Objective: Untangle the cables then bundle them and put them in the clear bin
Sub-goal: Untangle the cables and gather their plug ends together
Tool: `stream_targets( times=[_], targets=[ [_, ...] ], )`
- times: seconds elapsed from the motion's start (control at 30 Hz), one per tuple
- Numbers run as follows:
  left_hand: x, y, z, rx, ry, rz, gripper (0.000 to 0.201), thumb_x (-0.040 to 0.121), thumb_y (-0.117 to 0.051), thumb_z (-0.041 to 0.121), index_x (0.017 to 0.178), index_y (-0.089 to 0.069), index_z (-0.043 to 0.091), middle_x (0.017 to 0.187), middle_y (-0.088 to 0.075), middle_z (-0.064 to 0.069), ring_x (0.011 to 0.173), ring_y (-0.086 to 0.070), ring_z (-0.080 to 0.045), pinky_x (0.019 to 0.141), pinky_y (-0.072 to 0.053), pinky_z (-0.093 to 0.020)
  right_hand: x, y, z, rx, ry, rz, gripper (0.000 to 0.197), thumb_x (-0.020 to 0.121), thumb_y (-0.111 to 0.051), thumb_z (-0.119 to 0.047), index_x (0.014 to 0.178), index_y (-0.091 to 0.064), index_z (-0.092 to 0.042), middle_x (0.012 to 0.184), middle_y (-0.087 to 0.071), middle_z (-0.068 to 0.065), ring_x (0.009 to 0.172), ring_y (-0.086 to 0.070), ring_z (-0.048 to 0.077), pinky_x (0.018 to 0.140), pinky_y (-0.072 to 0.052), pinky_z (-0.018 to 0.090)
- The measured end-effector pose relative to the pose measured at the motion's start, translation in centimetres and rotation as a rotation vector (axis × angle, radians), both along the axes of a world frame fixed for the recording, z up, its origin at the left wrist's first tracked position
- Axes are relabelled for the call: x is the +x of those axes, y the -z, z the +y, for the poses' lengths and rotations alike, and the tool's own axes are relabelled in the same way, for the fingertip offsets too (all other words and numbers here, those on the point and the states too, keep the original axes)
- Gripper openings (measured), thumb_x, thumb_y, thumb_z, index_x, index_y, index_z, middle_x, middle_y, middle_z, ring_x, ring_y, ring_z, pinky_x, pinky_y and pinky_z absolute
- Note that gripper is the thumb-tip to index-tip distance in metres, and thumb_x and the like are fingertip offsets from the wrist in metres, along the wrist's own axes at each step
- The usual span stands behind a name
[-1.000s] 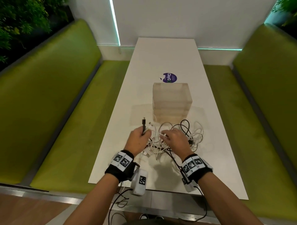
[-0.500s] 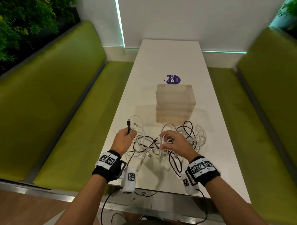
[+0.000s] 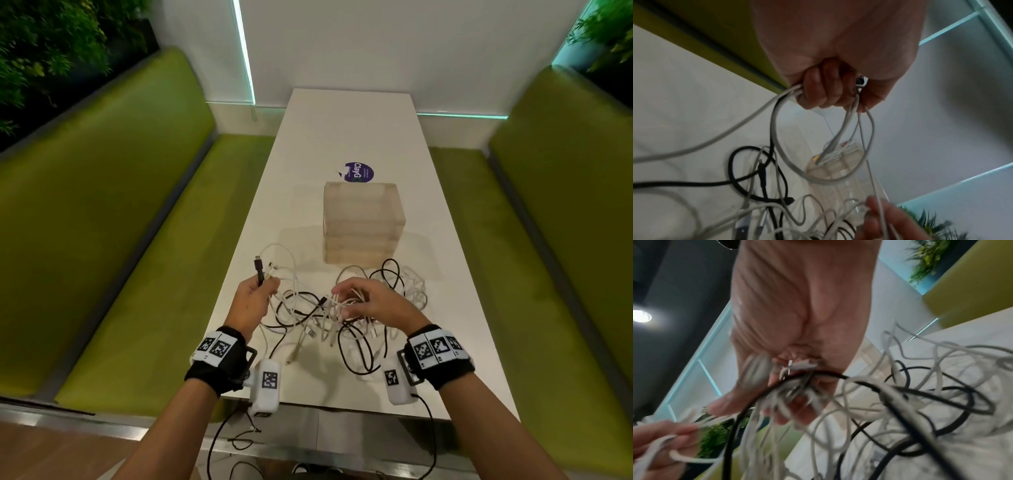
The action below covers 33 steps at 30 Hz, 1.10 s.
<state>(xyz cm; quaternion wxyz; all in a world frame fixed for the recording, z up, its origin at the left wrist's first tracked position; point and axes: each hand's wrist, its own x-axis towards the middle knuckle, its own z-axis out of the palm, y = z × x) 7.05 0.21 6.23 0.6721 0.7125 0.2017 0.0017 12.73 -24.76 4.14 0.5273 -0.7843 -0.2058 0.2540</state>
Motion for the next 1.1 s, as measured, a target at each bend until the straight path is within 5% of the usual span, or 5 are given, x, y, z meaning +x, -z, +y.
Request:
stream_targets(
  times=[0.3, 0.47, 0.67, 0.9, 1.1],
  targets=[
    [-0.1, -1.3, 0.5, -0.17, -0.082, -0.115, 0.032, 0.092, -0.053, 0.01, 0.062, -0.045, 0.015, 0.049, -0.032, 0.008, 0.041, -0.022, -0.006, 0.041, -0.018, -0.018, 0.7, 2.1, -1.4, -0.357, 0.082, -0.226, 0.029, 0.081, -0.066, 0.002, 0.103, -0.065, -0.017, 0.106, -0.061, -0.002, 0.09, -0.058, 0.002, 0.081, -0.05, 0.024],
    [-0.7, -1.6, 0.8, -0.001, 0.051, -0.09, 0.034, 0.092, -0.055, 0.009, 0.059, -0.047, 0.014, 0.05, -0.03, 0.006, 0.041, -0.021, -0.006, 0.042, -0.019, -0.02, 0.2, 1.4, -1.8, -0.396, 0.097, -0.271, 0.051, 0.079, -0.058, 0.009, 0.107, -0.064, -0.033, 0.14, -0.04, 0.005, 0.135, -0.032, 0.013, 0.099, -0.035, 0.022],
    [-1.8, -1.7, -0.4, 0.138, 0.227, -0.093, 0.029, 0.093, -0.055, 0.008, 0.066, -0.045, 0.009, 0.055, -0.028, 0.002, 0.043, -0.024, -0.006, 0.045, -0.022, -0.018, -2.3, -3.0, -0.8, -0.643, -0.221, -0.216, 0.09, 0.075, -0.037, 0.023, 0.148, -0.024, -0.028, 0.156, -0.019, 0.001, 0.146, -0.012, 0.021, 0.116, -0.023, 0.036],
    [-3.1, -2.3, -1.2, 0.216, 0.542, -0.062, 0.029, 0.084, -0.063, 0.023, 0.067, -0.046, 0.007, 0.054, -0.031, 0.009, 0.05, -0.029, -0.01, 0.05, -0.024, -0.021, -4.5, -6.1, 1.8, -0.196, -0.055, -0.211, 0.106, 0.074, -0.075, -0.046, 0.147, 0.001, -0.048, 0.159, 0.009, -0.016, 0.144, 0.003, 0.0, 0.113, -0.012, 0.023],
    [-4.2, -3.1, -1.6, 0.216, 0.708, -0.076, 0.029, 0.087, -0.065, 0.018, 0.062, -0.051, 0.018, 0.048, -0.039, 0.014, 0.048, -0.033, -0.002, 0.05, -0.027, -0.014, -5.5, -5.6, 3.5, -0.113, -0.098, -0.12, 0.041, 0.083, -0.072, -0.025, 0.123, -0.059, -0.022, 0.116, -0.067, 0.0, 0.106, -0.063, 0.012, 0.098, -0.049, 0.038]
  ],
)
